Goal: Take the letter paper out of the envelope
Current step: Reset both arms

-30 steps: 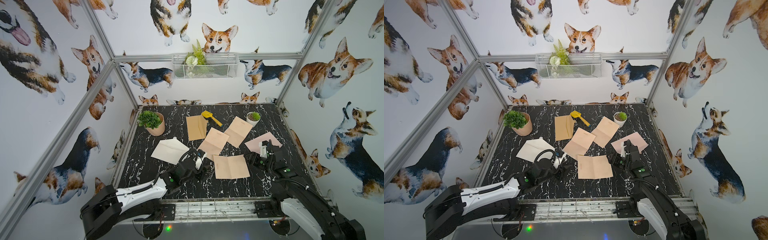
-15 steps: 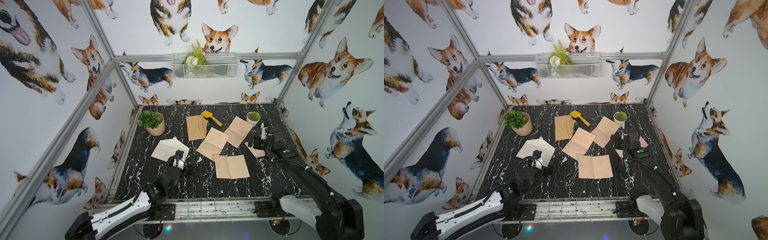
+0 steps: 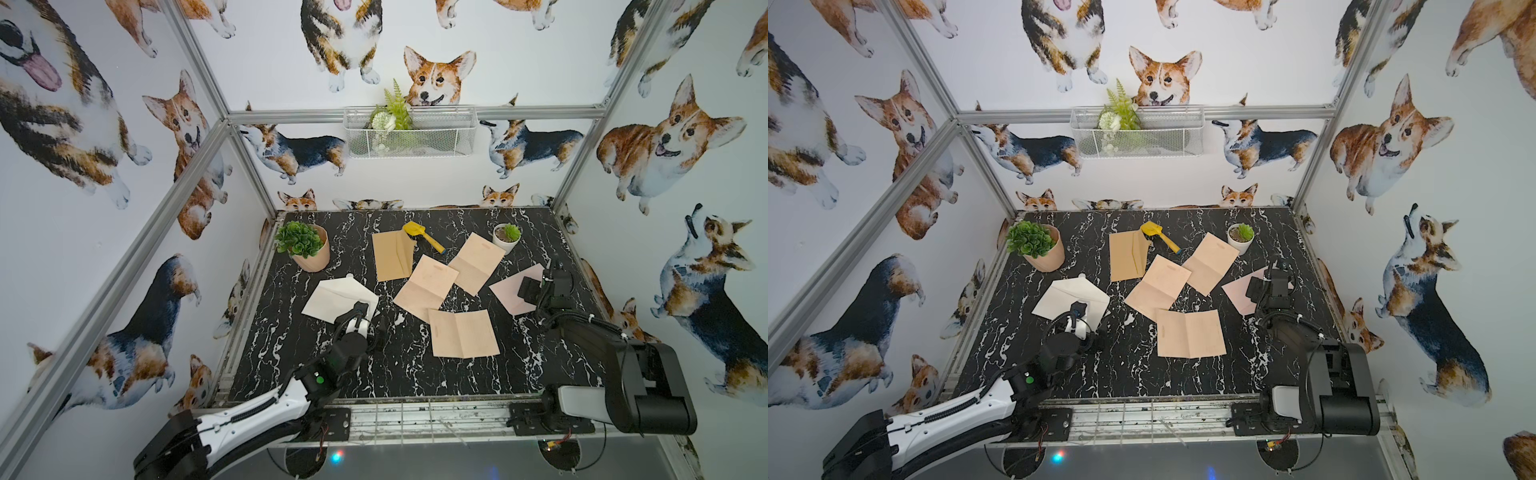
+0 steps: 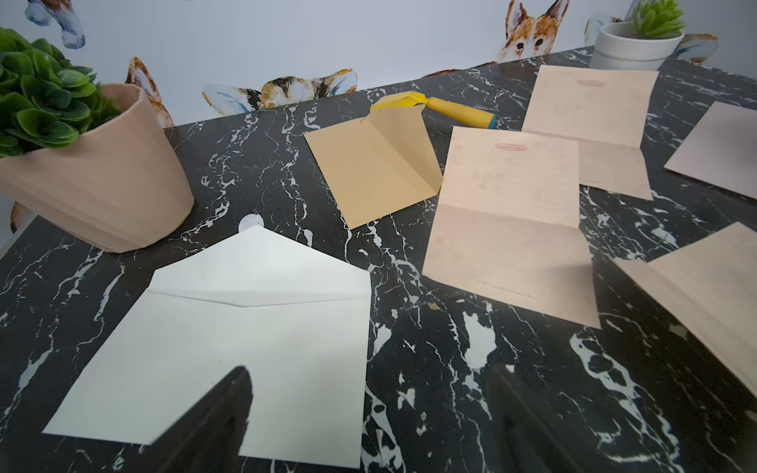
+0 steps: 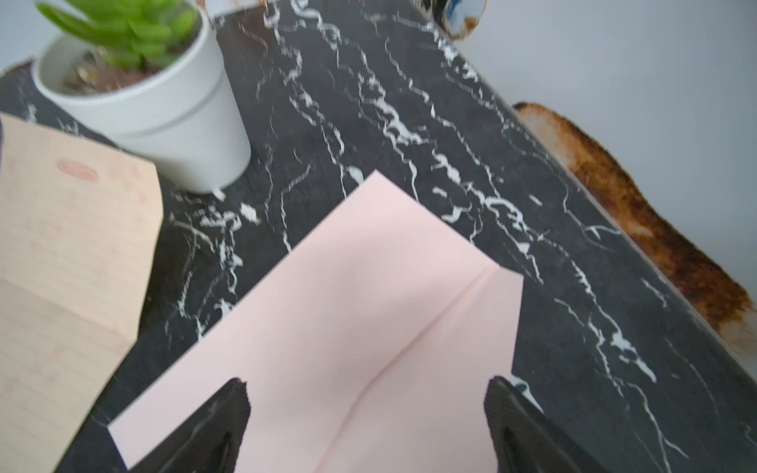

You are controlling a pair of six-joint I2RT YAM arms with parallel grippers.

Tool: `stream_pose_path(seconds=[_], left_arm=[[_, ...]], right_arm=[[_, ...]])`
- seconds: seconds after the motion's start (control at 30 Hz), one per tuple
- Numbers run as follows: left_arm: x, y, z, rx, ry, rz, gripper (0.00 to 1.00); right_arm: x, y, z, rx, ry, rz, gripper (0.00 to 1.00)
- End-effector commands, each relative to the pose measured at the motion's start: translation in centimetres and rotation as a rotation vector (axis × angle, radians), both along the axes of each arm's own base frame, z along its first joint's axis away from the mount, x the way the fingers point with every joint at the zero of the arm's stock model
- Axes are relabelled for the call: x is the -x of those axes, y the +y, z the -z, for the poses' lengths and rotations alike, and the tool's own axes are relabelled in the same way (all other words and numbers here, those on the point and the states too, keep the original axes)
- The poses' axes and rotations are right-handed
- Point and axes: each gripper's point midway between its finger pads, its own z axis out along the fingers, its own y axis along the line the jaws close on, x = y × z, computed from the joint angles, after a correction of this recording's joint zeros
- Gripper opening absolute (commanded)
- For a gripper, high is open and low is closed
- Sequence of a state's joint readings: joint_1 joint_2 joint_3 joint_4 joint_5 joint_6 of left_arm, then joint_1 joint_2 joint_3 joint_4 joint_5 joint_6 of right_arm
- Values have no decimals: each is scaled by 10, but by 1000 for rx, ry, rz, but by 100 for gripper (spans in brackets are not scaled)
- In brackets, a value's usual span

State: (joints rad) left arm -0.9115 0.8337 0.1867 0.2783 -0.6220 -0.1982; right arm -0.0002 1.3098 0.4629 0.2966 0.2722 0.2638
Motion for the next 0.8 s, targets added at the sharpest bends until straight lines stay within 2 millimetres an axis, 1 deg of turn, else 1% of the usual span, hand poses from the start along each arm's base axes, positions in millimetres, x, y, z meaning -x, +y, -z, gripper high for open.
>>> stream_pose_path(seconds=[0.0,0.03,0.07,0.1,0.13,0.17,0.2,0.23,0.3,0.33,0.4,0.47,0.5,0.57,0.6,0.67,0.77], left_arm=[[-16,4,-15,-67,-50,-69,95],[-22,8,-21,-86,-65,-109,99],[-28,9,-27,-86,-78,-127,100],[-35,5,-33,-84,-84,-115,100],[-44,1,-40,-76,-89,-94,100],[-52,0,-44,-76,-89,-77,100],[-62,0,-49,-73,-86,-68,100],[-72,5,-51,-74,-80,-79,100],[-93,22,-53,-78,-72,-142,100],[-100,31,-50,-84,-64,-171,100],[-117,57,-44,-108,-29,-259,99],[-126,71,-43,-131,-28,-298,97],[-130,73,-44,-151,-45,-297,96],[-133,74,-36,-192,-94,-268,96],[-137,80,-40,-212,-126,-304,97],[-141,74,-35,-216,-83,-259,95],[-142,74,-33,-215,-68,-247,90]], right_arm=[[-10,-11,-18,23,-92,67,94],[-12,-8,-20,35,-98,45,92],[-13,-4,-22,64,-107,23,92],[-14,2,-28,124,-132,9,92],[-14,12,-34,192,-168,-29,92],[-14,23,-32,233,-209,-80,93],[-15,33,-29,239,-242,-135,93],[-18,36,-29,260,-257,-154,93],[-19,37,-27,247,-216,-156,95],[-19,37,-25,232,-199,-161,95],[-23,36,-25,243,-210,-160,97],[-25,35,-23,231,-188,-161,99],[-25,34,-22,222,-178,-161,99],[-28,34,-22,216,-175,-165,99],[-28,34,-21,213,-170,-165,99],[-29,33,-20,206,-164,-165,99],[-28,32,-20,208,-165,-164,100]])
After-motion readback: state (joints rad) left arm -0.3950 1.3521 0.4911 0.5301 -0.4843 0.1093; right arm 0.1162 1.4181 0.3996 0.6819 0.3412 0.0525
